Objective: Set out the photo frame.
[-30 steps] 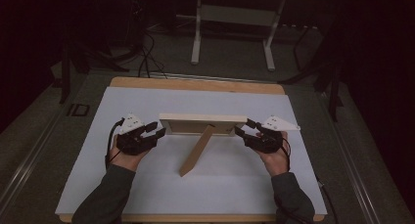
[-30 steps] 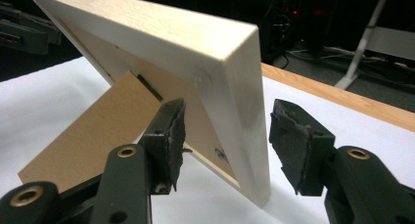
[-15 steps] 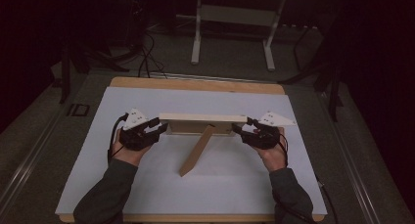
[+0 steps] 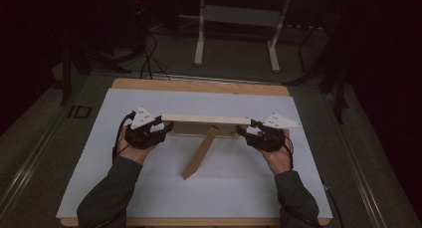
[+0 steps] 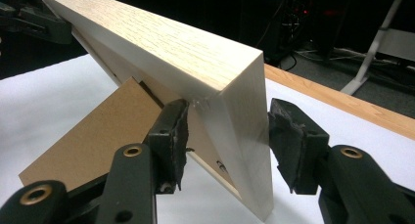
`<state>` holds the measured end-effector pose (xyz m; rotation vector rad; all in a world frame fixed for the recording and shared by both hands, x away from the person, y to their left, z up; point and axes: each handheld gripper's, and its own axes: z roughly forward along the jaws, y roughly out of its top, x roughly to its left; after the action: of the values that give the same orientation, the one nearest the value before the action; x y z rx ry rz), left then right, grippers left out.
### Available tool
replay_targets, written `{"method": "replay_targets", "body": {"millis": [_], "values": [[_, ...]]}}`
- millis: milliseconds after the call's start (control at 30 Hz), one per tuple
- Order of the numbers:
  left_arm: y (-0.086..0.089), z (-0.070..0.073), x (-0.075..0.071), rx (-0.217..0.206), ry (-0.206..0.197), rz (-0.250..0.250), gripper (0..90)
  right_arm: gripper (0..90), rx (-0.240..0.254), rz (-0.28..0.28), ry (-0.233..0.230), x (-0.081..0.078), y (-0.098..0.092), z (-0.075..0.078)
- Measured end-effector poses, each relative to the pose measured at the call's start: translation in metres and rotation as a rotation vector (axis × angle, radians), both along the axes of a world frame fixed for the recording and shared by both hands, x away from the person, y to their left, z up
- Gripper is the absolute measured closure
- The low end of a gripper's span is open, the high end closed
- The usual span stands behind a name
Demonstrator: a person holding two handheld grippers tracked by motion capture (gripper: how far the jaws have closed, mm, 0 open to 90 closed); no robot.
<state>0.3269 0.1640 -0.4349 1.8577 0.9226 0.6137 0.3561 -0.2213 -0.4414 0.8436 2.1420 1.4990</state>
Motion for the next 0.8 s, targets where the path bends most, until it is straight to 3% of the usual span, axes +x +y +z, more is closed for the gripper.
{"method": "replay_targets", "body": {"millis": [200, 633, 800], "values": [[0.002, 0.000, 0.001, -0.003, -0.003, 0.009, 59.9, 51.0, -0.008, -0.012, -0.012, -0.001, 0.001, 0.001], [0.007, 0.001, 0.014, -0.049, 0.035, 0.026, 61.4, 56.8, -0.002, -0.003, -0.021, -0.012, 0.001, 0.002], [0.005, 0.001, 0.021, -0.046, 0.050, 0.032, 62.0, 57.7, -0.017, 0.005, -0.032, -0.018, 0.001, 0.002]]}}
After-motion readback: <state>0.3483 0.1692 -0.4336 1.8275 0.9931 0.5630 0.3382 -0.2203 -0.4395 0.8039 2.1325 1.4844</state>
